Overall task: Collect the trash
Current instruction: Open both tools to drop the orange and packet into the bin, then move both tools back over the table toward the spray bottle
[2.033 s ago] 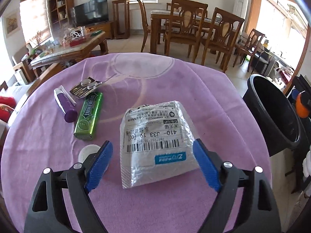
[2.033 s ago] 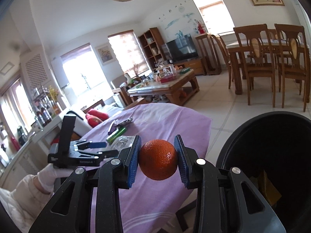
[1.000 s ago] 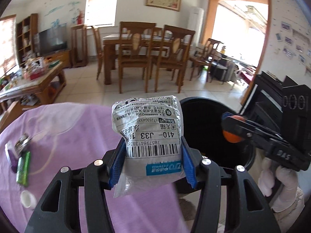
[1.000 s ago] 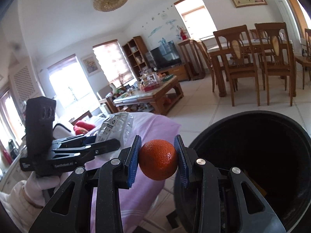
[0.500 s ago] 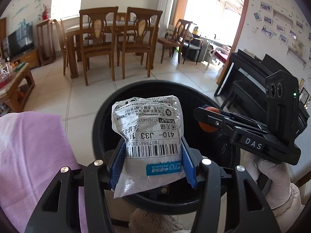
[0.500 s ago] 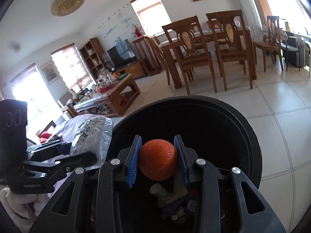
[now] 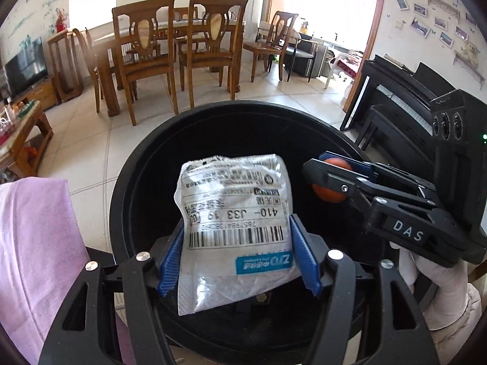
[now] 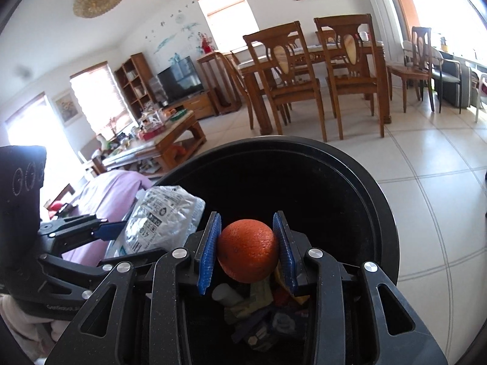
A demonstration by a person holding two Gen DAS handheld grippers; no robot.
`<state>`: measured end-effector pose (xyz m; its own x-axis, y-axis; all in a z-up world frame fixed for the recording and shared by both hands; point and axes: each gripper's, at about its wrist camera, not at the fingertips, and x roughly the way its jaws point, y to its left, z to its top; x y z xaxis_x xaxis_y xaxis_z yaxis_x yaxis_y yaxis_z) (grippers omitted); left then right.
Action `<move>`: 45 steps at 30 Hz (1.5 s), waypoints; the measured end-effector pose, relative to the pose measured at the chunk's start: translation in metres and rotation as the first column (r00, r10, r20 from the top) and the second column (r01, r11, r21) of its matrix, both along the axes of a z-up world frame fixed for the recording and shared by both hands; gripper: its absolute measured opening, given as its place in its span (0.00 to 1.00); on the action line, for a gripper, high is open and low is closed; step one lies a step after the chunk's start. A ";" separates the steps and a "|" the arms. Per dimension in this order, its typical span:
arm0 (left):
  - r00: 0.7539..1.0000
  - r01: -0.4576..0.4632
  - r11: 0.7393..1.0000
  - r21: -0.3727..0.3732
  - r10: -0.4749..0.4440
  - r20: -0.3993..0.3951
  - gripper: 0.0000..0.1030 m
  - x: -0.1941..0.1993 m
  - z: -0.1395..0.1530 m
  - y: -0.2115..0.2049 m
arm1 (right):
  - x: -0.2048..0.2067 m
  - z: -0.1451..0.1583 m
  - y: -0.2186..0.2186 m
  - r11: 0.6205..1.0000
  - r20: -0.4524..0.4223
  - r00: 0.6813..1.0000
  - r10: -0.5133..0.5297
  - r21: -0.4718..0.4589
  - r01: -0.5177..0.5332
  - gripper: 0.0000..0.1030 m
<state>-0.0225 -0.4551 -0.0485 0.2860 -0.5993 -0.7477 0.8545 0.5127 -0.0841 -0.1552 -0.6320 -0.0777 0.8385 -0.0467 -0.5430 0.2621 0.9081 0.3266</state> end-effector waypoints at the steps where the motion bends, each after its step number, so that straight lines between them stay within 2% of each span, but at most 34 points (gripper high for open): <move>1: 1.000 -0.002 1.000 0.000 0.002 0.000 0.63 0.001 0.000 0.001 | 0.001 0.002 0.003 1.000 0.001 1.000 -0.002 -0.001 0.002 0.35; 2: 1.000 -0.003 1.000 0.000 0.003 0.000 0.65 0.001 0.001 0.001 | 0.000 0.002 0.003 1.000 0.001 1.000 -0.003 -0.002 0.003 0.38; 3: 1.000 -0.002 1.000 -0.001 0.002 0.001 0.74 0.001 0.002 0.002 | 0.000 0.002 0.004 1.000 0.003 1.000 -0.004 -0.005 0.004 0.42; 4: 1.000 -0.001 1.000 -0.007 0.002 0.006 0.78 0.001 0.004 0.003 | -0.001 0.003 0.006 1.000 0.008 1.000 -0.008 -0.007 0.008 0.44; 10: 0.999 -0.002 0.999 -0.032 0.004 0.042 0.85 -0.006 0.014 0.011 | -0.004 0.013 0.007 1.000 0.032 0.999 -0.027 -0.010 0.028 0.57; 14: 0.999 -0.032 0.997 -0.072 0.035 0.042 0.86 -0.004 0.026 0.029 | -0.005 0.020 0.011 0.999 0.055 0.998 -0.042 0.009 0.042 0.72; 19: 0.991 -0.124 0.983 -0.136 0.130 0.038 0.90 0.011 0.043 0.079 | 0.012 0.030 0.034 1.000 0.065 0.998 -0.009 0.016 0.008 0.77; 22: 0.977 -0.203 0.964 -0.173 0.210 0.026 0.90 0.025 0.053 0.117 | 0.029 0.038 0.058 0.999 0.067 0.997 0.037 0.005 -0.037 0.79; 25: 0.953 -0.293 0.933 -0.211 0.303 0.017 0.91 0.039 0.060 0.162 | 0.043 0.044 0.088 0.995 0.074 0.992 0.103 -0.012 -0.102 0.81; 28: 0.915 -0.393 0.887 -0.242 0.404 -0.002 0.91 0.056 0.065 0.215 | 0.064 0.049 0.127 0.982 0.069 0.979 0.190 -0.024 -0.189 0.81; 32: 0.838 -0.529 0.809 -0.255 0.545 -0.011 0.91 0.076 0.066 0.280 | 0.093 0.058 0.174 0.958 0.061 0.956 0.286 -0.030 -0.284 0.81; 35: 0.762 -0.632 0.738 -0.237 0.647 -0.018 0.94 0.093 0.061 0.328 | 0.120 0.066 0.213 0.936 0.048 0.934 0.353 -0.026 -0.352 0.81; 38: 0.672 -0.735 0.656 -0.171 0.739 -0.052 0.94 0.120 0.049 0.373 | 0.150 0.074 0.253 0.901 0.031 0.901 0.434 0.009 -0.434 0.81; 39: 0.635 -0.770 0.623 -0.136 0.770 -0.066 0.94 0.133 0.043 0.386 | 0.161 0.074 0.267 0.888 0.020 0.888 0.459 0.020 -0.460 0.81; 42: 0.594 -0.804 0.587 -0.092 0.797 -0.104 0.94 0.158 0.034 0.409 | 0.197 0.076 0.312 0.847 -0.008 0.848 0.529 0.055 -0.528 0.81; 44: 0.590 -0.807 0.588 -0.052 0.800 -0.109 0.94 0.176 0.028 0.414 | 0.215 0.076 0.333 0.825 -0.007 0.828 0.560 0.090 -0.558 0.79; 45: 0.593 -0.805 0.592 -0.043 0.798 -0.113 0.93 0.183 0.026 0.415 | 0.228 0.075 0.342 0.807 -0.005 0.813 0.582 0.131 -0.576 0.72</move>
<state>0.1608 -0.0402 -0.0225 0.6274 -0.2135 -0.7489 0.0910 0.9752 -0.2019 0.0725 -0.2898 -0.0032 0.6652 0.5063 -0.5487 -0.2839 0.8513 0.4413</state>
